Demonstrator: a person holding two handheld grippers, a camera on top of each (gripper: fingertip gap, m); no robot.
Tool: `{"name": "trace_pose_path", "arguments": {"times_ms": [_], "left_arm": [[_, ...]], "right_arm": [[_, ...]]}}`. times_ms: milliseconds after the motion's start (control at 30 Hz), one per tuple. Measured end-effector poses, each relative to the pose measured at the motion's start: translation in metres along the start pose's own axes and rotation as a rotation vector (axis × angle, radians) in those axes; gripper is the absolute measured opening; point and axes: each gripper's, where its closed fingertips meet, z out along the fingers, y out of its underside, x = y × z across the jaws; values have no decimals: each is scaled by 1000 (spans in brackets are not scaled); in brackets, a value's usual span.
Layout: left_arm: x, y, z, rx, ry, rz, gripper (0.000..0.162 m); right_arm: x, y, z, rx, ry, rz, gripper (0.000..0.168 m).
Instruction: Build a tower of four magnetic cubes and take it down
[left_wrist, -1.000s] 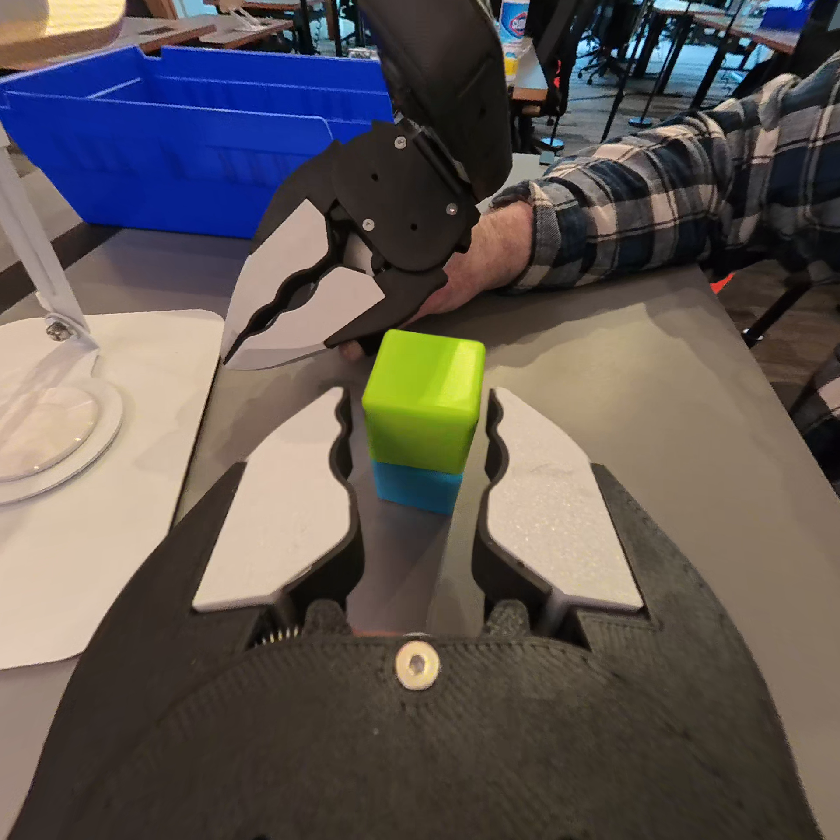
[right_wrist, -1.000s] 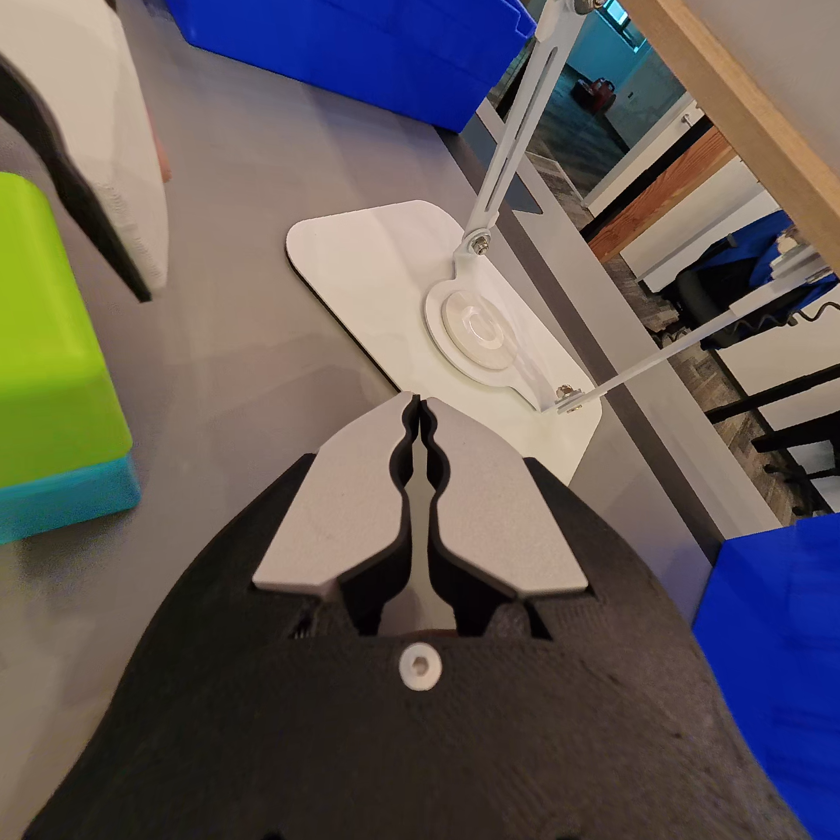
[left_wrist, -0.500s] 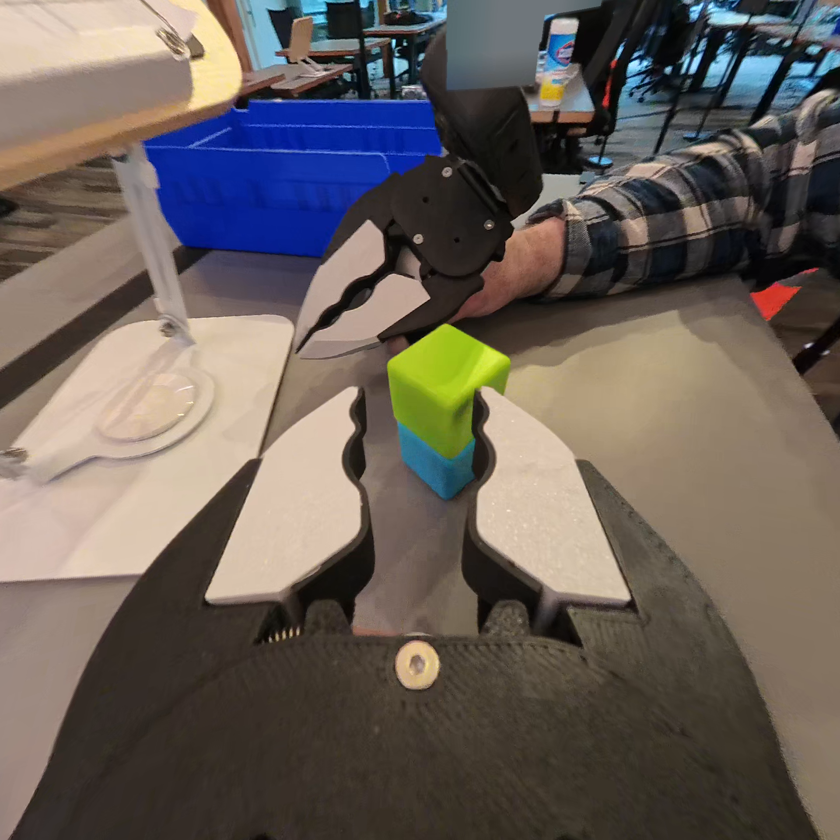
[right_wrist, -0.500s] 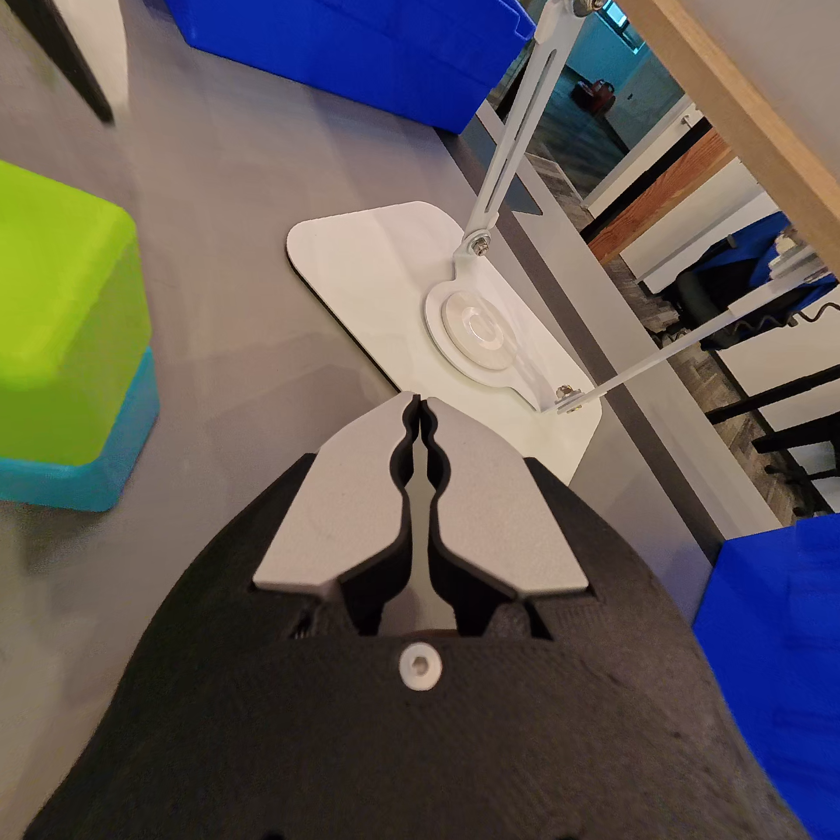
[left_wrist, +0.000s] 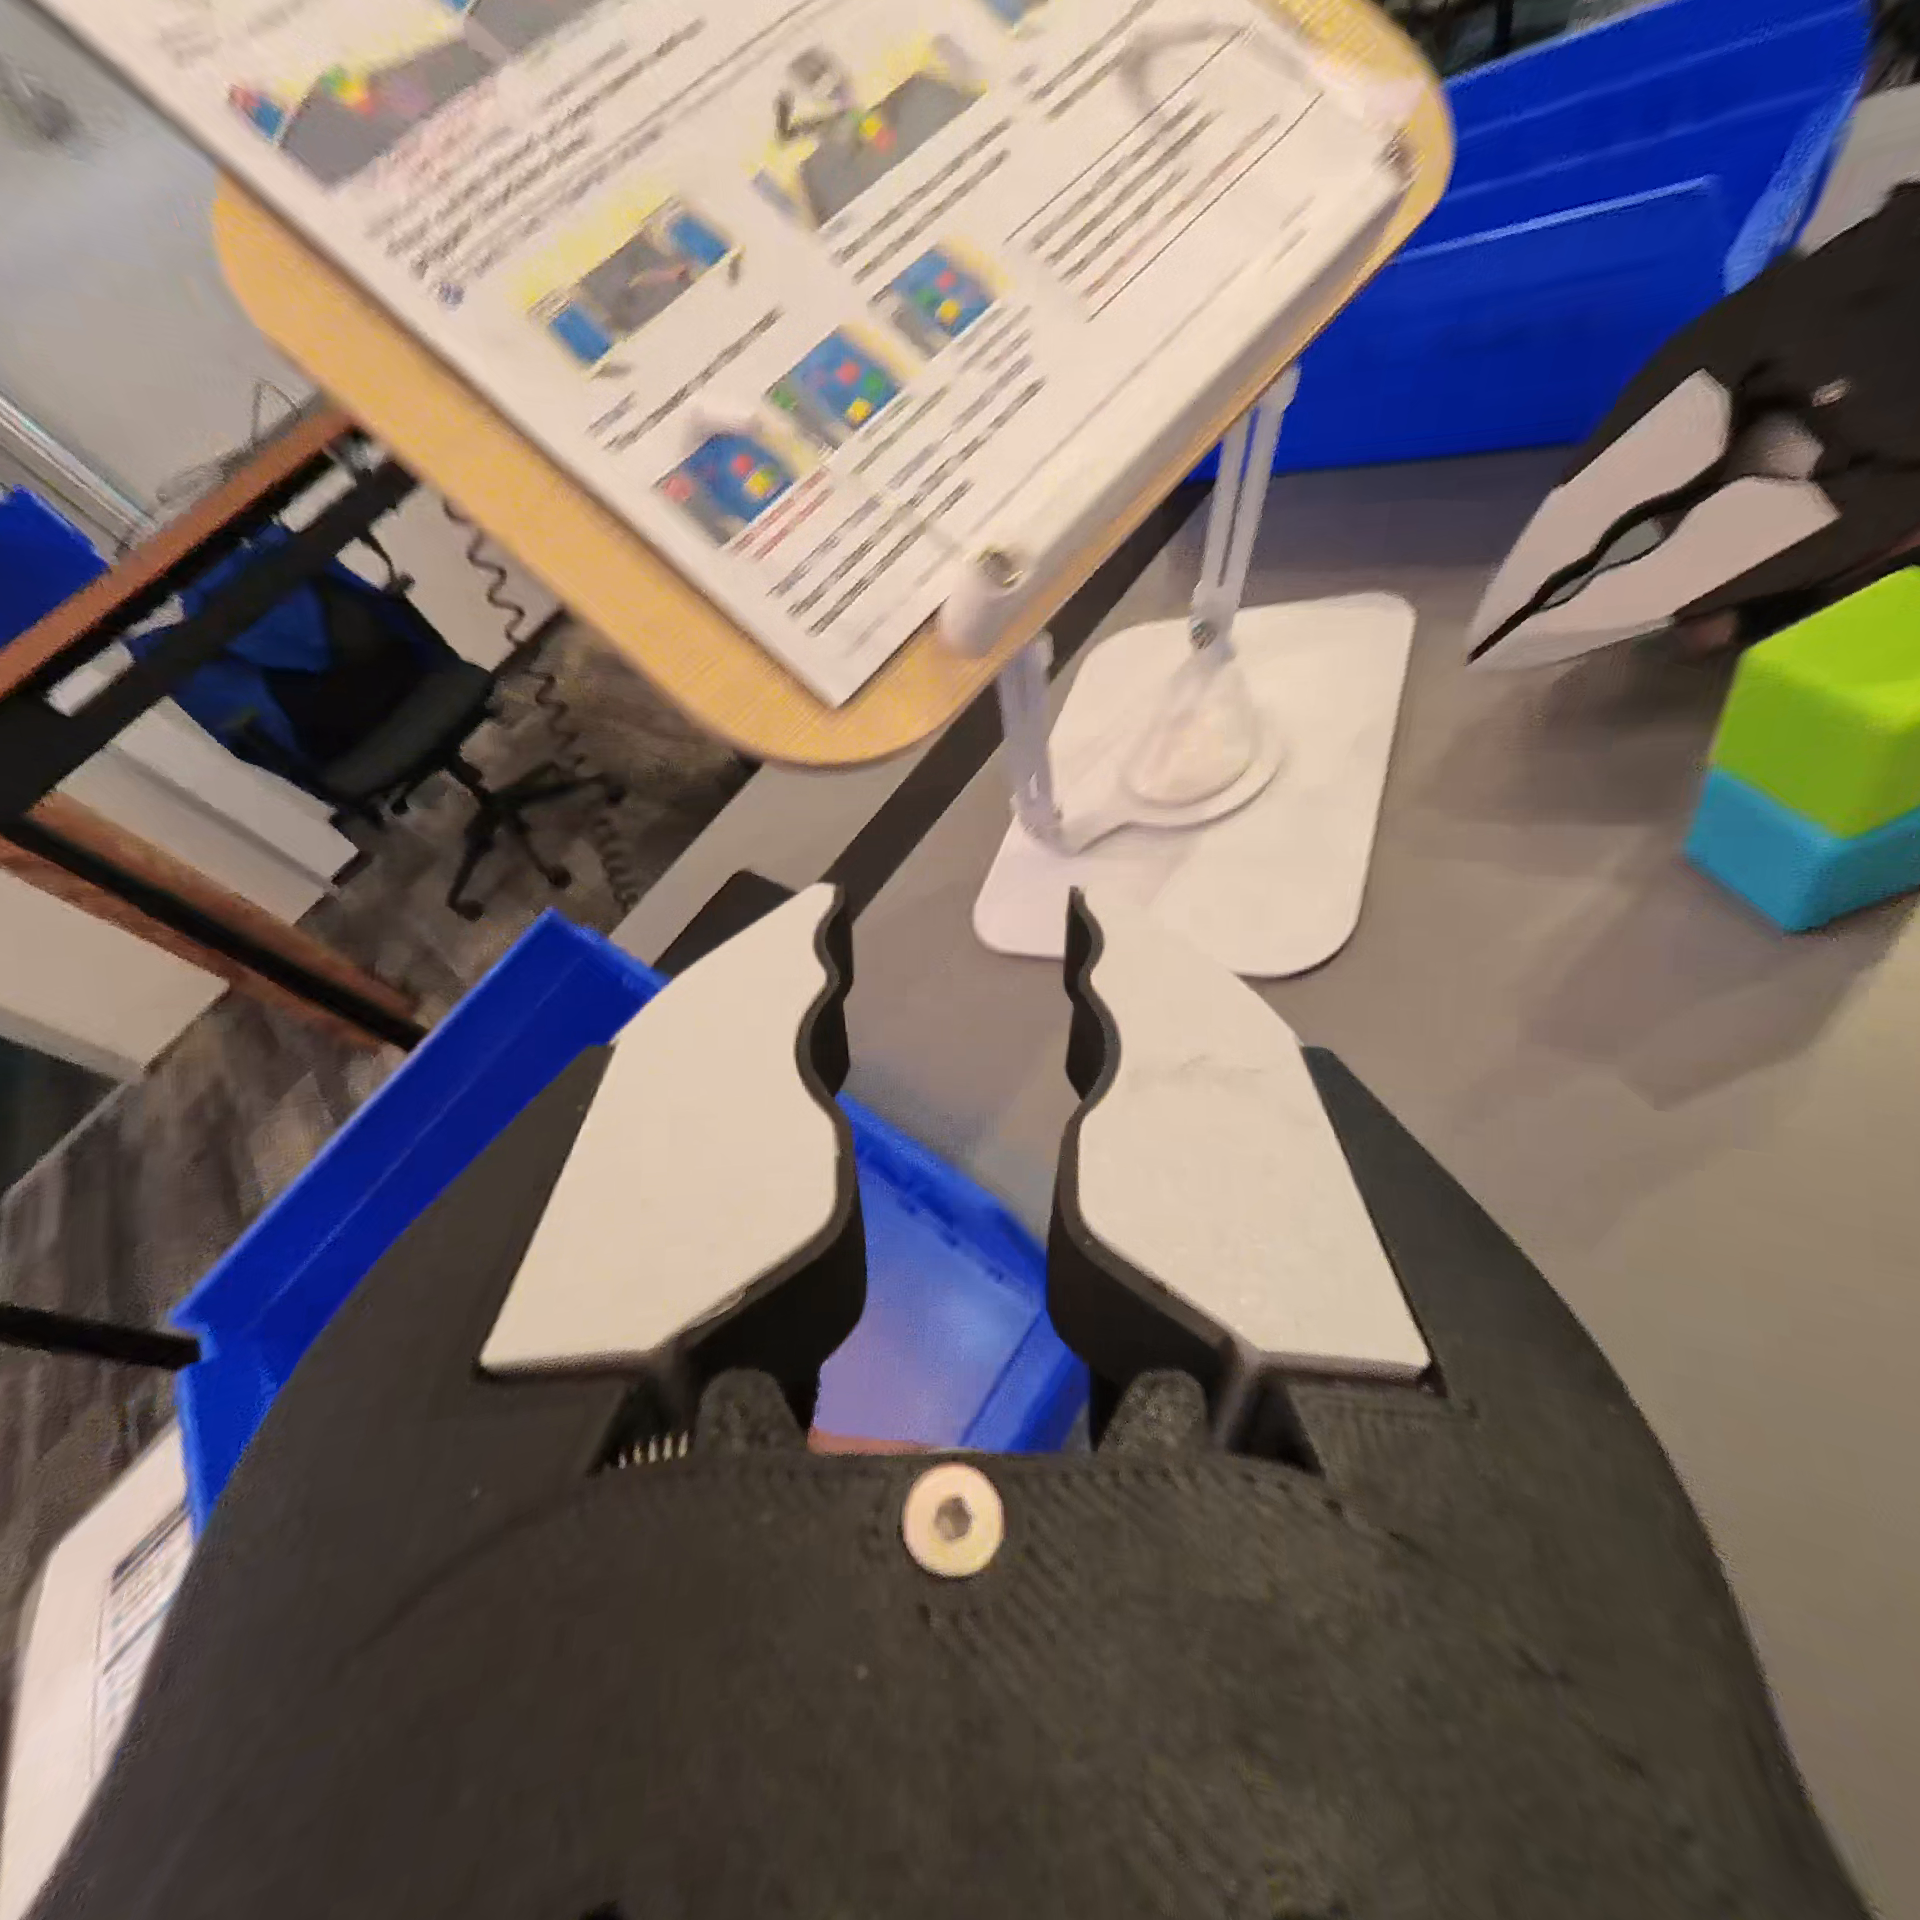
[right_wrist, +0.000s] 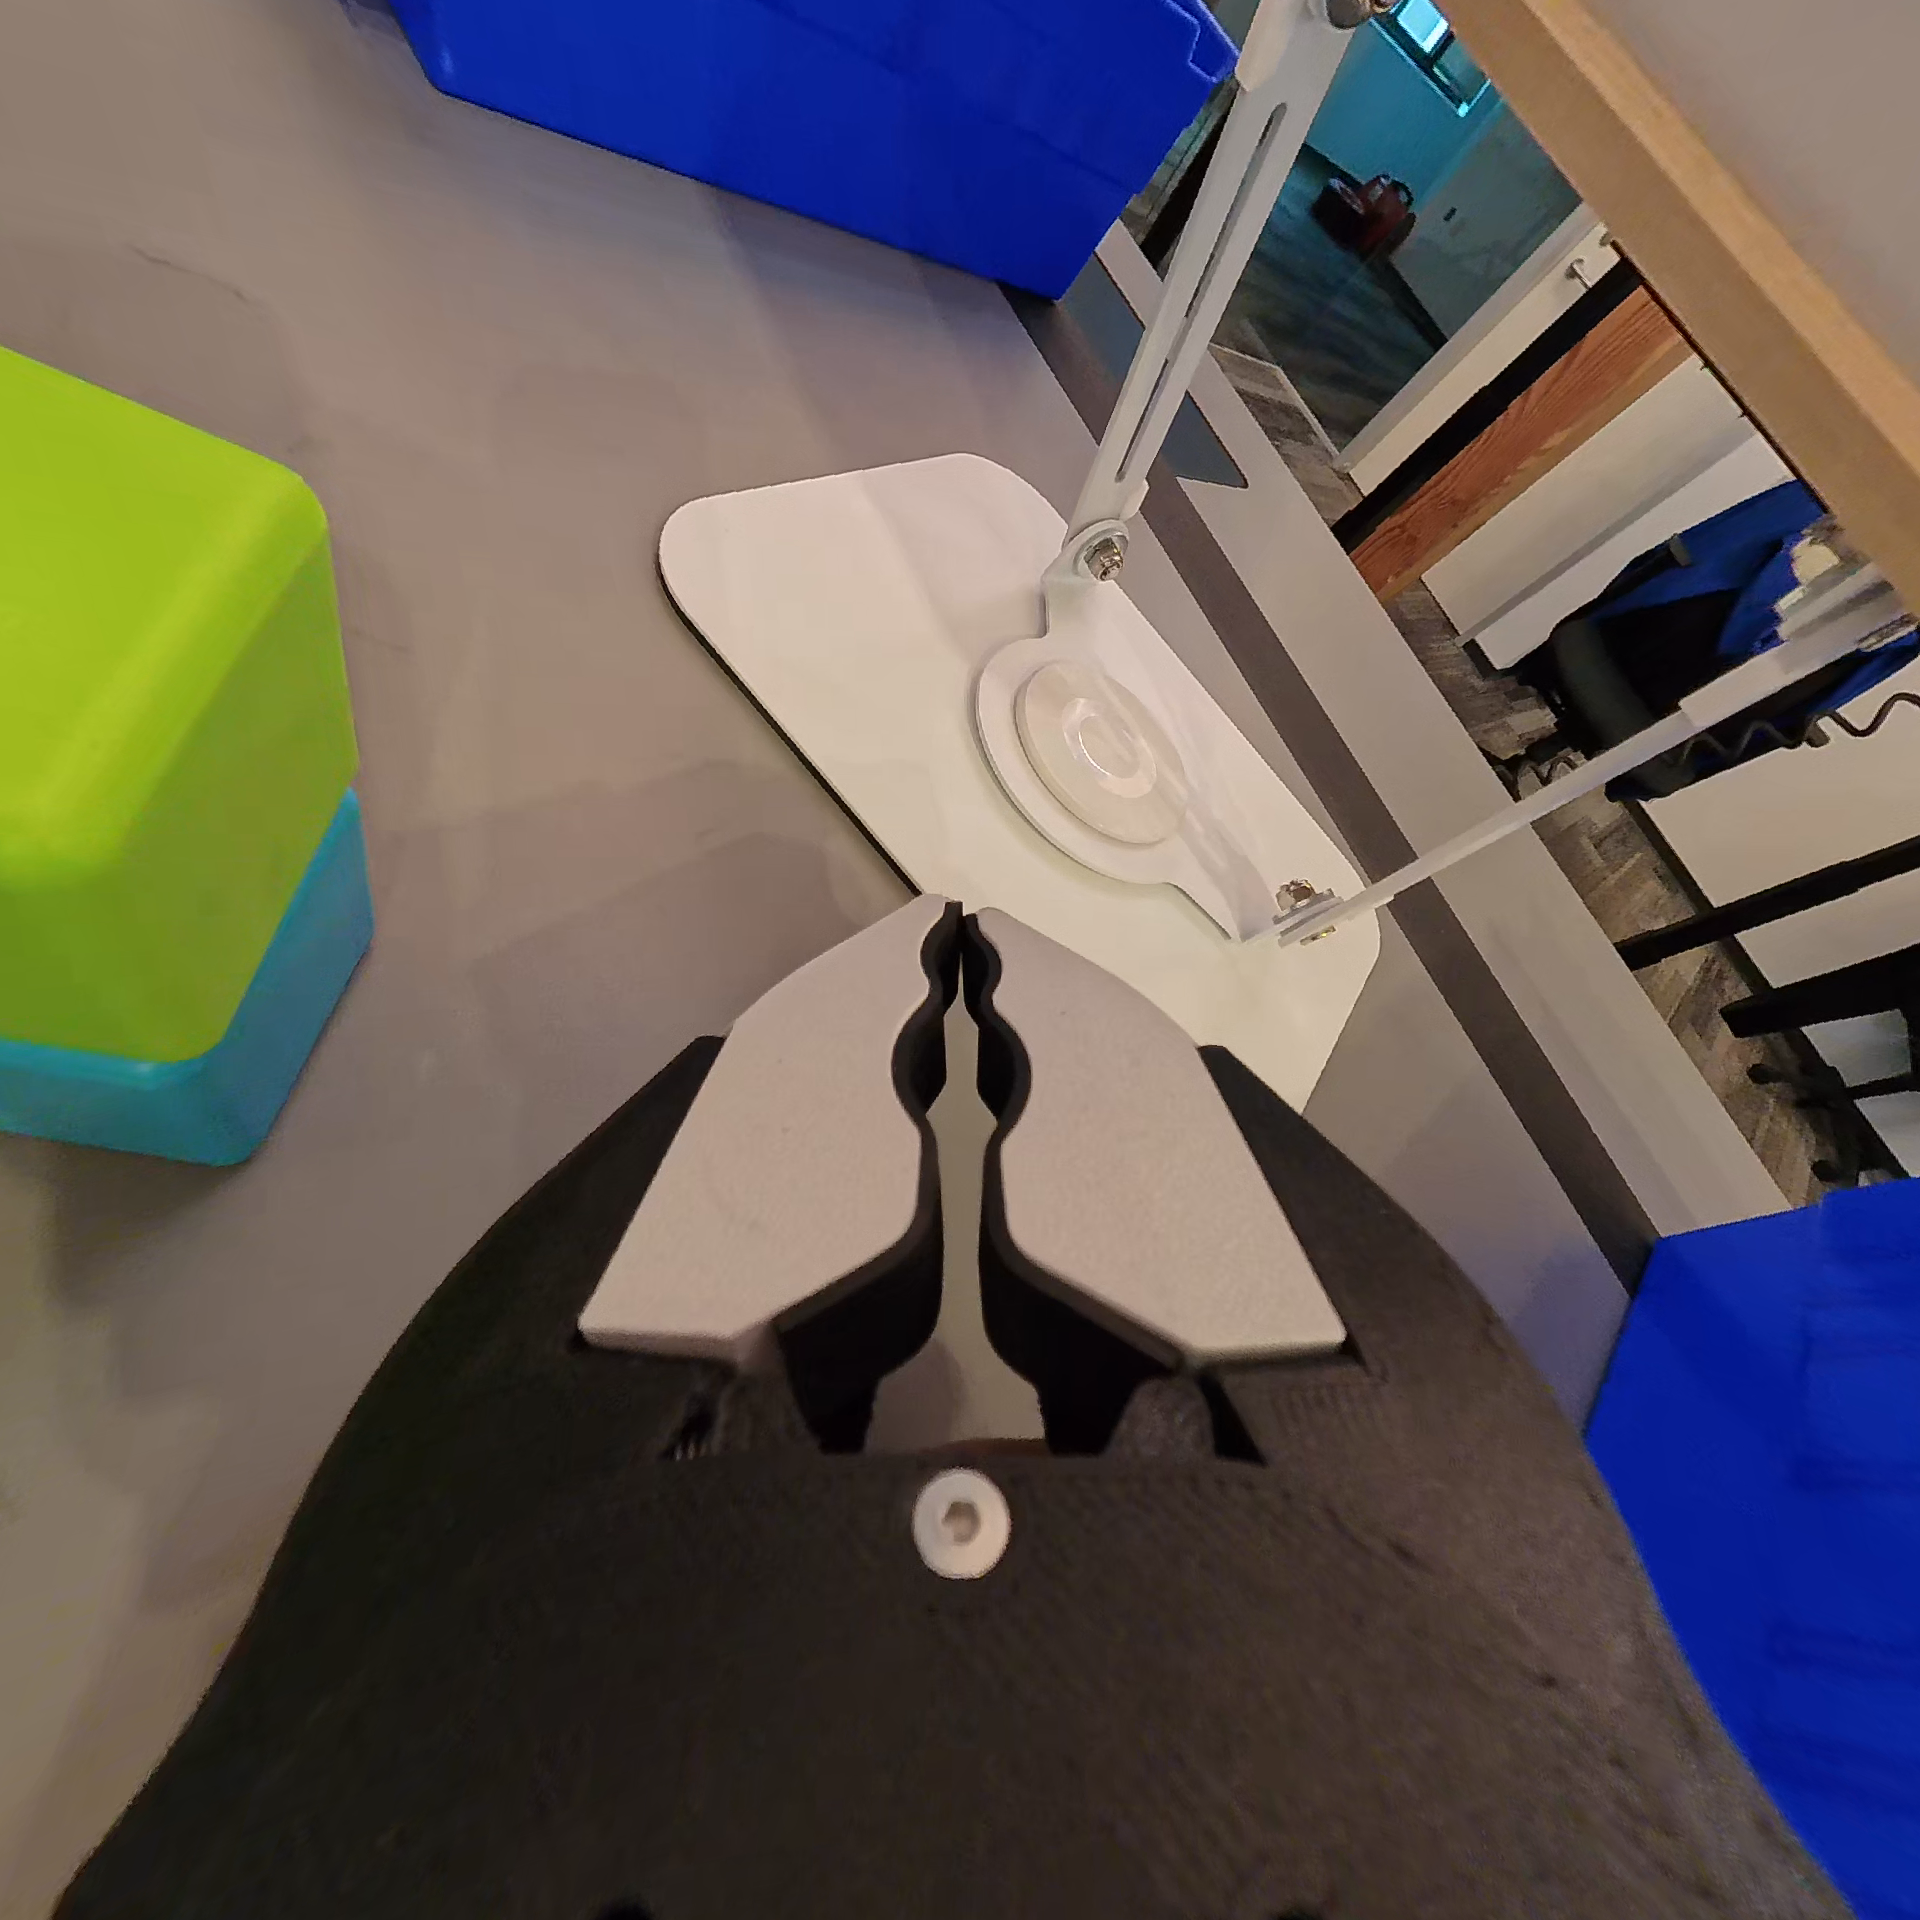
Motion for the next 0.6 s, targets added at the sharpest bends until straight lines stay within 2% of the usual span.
{"name": "trace_pose_path", "arguments": {"times_ms": [233, 433, 600], "left_arm": [[-69, 62, 24, -241, 46, 17, 42], [-91, 120, 55, -470, 176, 54, 48], [-108, 151, 78, -574, 206, 69, 49]], "right_arm": [[-1, 0, 0, -3, -7, 0, 0], [-1, 1, 0, -4, -12, -1, 0], [-2, 1, 0, -3, -17, -2, 0]]}}
